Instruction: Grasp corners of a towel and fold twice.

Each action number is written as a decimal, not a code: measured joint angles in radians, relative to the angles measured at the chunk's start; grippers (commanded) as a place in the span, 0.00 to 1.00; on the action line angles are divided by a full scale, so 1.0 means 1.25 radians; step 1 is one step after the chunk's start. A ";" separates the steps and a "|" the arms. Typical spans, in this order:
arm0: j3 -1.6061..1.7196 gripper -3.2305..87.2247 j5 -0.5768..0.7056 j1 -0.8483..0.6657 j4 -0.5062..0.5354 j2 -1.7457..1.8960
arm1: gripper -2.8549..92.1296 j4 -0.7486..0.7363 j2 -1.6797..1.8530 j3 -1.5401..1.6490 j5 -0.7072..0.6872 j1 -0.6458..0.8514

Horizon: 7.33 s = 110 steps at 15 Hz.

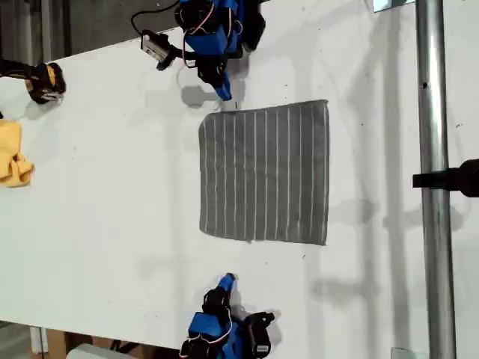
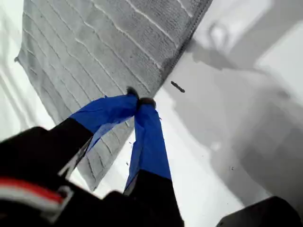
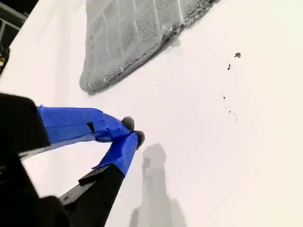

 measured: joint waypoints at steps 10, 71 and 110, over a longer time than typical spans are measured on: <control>0.000 0.02 0.000 0.000 0.000 0.000 | 0.03 0.000 0.000 0.000 0.000 0.006; -0.619 0.02 -0.237 0.342 -0.094 -0.690 | 0.03 -0.411 -1.601 -0.834 0.376 -0.647; -1.697 0.34 -0.156 0.541 -0.071 -2.036 | 0.03 -0.406 -1.556 -0.800 0.378 -0.650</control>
